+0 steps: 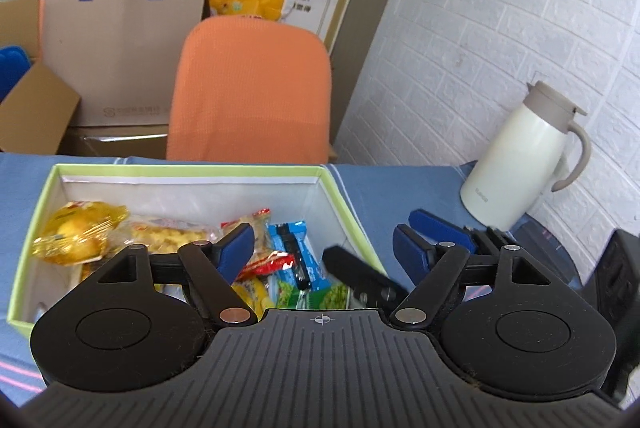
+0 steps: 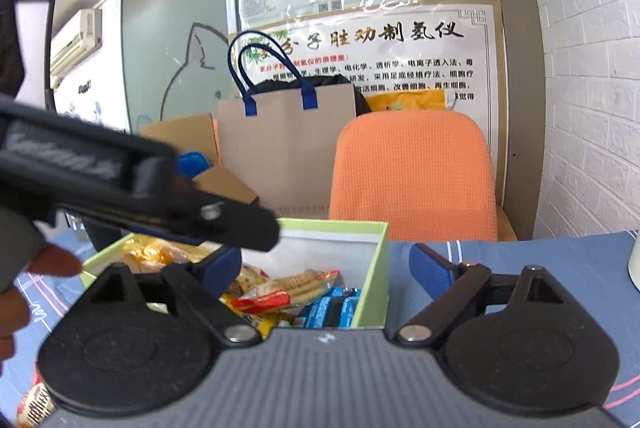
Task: Organize snacks
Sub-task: 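Carry the green pea bag with the left gripper into the box and release, then move the left gripper to the red broad-bean bag and close on it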
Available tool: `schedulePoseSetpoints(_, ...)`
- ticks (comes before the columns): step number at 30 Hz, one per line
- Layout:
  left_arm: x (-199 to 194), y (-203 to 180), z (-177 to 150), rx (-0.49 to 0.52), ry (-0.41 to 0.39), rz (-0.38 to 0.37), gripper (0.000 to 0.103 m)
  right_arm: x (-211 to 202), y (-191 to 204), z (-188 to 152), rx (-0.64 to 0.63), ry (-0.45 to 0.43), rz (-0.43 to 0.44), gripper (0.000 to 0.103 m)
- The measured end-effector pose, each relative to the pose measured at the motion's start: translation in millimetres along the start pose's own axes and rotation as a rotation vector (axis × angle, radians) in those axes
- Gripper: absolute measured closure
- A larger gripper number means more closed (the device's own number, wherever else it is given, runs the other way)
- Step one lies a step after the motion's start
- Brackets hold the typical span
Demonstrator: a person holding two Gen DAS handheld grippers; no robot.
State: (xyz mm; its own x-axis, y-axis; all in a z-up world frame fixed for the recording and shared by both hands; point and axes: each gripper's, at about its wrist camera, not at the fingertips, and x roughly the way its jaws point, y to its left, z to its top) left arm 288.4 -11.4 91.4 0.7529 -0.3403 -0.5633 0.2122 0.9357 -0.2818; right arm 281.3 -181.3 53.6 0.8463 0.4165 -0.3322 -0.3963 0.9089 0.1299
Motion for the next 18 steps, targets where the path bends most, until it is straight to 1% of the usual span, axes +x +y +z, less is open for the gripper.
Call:
schedulePoseSetpoints(2,-14,3,-5,-0.005,-0.009,0.010,0.037,-7,5,1,-0.024,-0.017,0.003,0.012)
schedulePoseSetpoints(4,-36,12,-12,-0.014,-0.021,0.005,0.036,-14,10,1,-0.041,-0.030,0.015,0.012)
schedulePoseSetpoints(6,-60,24,-21,-0.024,-0.043,0.029,0.032,-27,19,-1,-0.036,-0.027,0.004,0.012)
schedulePoseSetpoints(9,-95,48,-39,-0.061,-0.094,0.062,0.030,-53,37,-10,-0.041,-0.022,0.056,0.012)
schedulePoseSetpoints(13,-128,79,-77,-0.126,-0.119,0.117,0.028,-83,75,-32,-0.095,0.033,0.096,0.012)
schedulePoseSetpoints(16,-139,98,-110,-0.182,-0.082,0.154,0.028,-95,104,-56,-0.113,0.102,0.141,0.012)
schedulePoseSetpoints(18,-144,113,-128,-0.237,-0.045,0.156,0.028,-96,124,-73,-0.107,0.160,0.179,0.012)
